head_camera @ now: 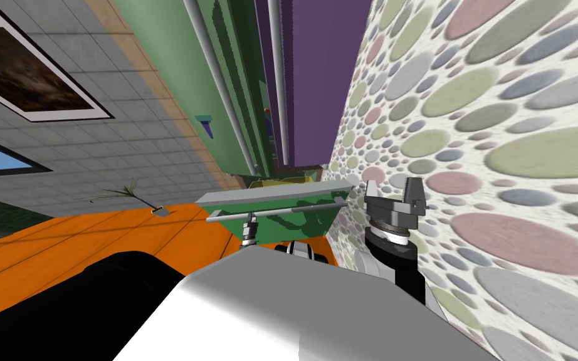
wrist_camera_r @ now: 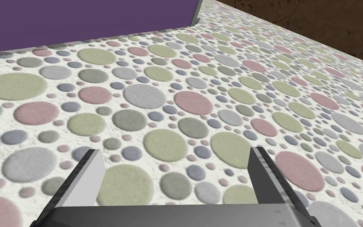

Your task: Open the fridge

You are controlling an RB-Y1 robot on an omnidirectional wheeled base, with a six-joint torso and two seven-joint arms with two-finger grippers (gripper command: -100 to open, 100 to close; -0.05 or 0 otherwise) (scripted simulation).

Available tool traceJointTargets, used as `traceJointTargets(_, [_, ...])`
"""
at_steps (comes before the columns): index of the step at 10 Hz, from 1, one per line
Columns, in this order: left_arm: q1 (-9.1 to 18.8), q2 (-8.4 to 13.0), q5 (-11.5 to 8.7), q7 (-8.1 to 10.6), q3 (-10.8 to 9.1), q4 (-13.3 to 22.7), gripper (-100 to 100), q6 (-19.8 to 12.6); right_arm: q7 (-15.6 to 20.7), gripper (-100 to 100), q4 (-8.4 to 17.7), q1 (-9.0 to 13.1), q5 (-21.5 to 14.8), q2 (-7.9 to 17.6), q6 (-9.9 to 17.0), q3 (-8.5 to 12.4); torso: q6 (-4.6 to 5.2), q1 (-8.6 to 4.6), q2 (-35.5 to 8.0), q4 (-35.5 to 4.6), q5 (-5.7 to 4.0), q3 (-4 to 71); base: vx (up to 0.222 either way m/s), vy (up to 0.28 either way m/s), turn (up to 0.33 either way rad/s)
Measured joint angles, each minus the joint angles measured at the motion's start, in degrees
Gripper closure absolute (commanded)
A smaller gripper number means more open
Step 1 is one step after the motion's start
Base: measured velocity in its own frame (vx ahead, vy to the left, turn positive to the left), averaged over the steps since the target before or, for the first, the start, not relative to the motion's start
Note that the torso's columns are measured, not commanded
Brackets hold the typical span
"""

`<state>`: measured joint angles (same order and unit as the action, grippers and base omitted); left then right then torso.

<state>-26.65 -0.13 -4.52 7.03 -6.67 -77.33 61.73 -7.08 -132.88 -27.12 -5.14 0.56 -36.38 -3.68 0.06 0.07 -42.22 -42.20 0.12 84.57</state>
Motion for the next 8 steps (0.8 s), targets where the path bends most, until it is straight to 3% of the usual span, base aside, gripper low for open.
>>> traceJointTargets(1, [0.8, 0.2, -0.2, -0.01, -0.36, 0.7, -100, -0.2, 0.0, 0, 0.0, 0.0, 0.0, 0.0, 0.0, 0.0, 0.02, -0.01, 0.0, 0.0, 0.04, 0.0, -0.153, -0.051, -0.107])
traceJointTargets(8, [7.5, 2.4, -2.8, -1.05, -7.22, -1.9, -100, -9.8, 0.0, 0, 0.0, 0.0, 0.0, 0.0, 0.0, 0.0, -0.06, -0.12, -0.1, -0.1, -0.16, 0.0, -0.096, -0.035, -0.141])
